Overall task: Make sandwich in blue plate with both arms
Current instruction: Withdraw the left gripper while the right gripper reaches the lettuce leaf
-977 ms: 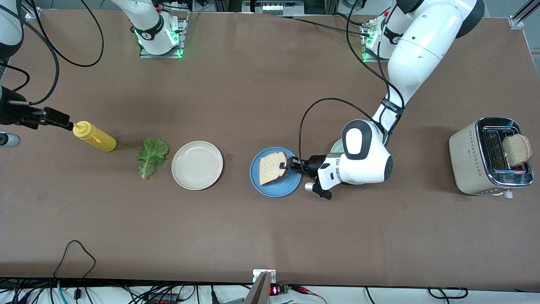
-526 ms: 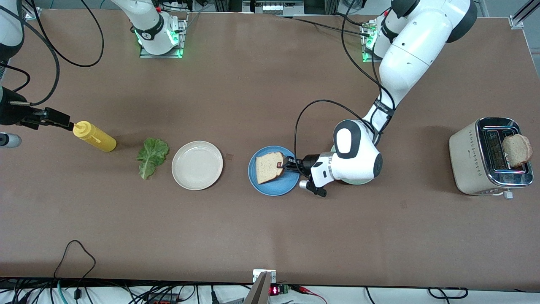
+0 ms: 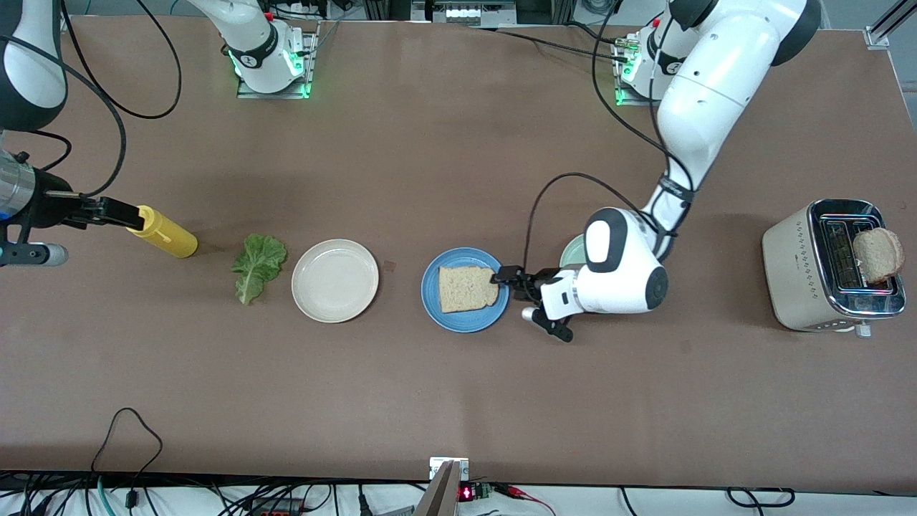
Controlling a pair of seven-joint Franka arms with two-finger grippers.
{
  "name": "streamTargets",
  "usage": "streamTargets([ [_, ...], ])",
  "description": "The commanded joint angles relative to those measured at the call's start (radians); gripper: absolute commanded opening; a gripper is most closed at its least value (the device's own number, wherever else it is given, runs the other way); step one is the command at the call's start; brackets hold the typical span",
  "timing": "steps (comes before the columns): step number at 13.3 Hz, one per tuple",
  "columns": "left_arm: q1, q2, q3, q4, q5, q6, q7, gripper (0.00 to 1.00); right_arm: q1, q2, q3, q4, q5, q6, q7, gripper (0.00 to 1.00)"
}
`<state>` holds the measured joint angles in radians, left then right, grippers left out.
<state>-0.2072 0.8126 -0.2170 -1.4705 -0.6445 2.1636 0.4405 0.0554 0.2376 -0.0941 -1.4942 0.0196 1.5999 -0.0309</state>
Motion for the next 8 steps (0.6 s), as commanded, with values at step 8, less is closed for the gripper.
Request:
streamTargets([
  [8,0.002,-0.311,0.189,0.001,0.753,-0.451,0.007,1.00,0.090,0.154,0.002,-0.142,-0.012,0.229,0.025,1.00],
])
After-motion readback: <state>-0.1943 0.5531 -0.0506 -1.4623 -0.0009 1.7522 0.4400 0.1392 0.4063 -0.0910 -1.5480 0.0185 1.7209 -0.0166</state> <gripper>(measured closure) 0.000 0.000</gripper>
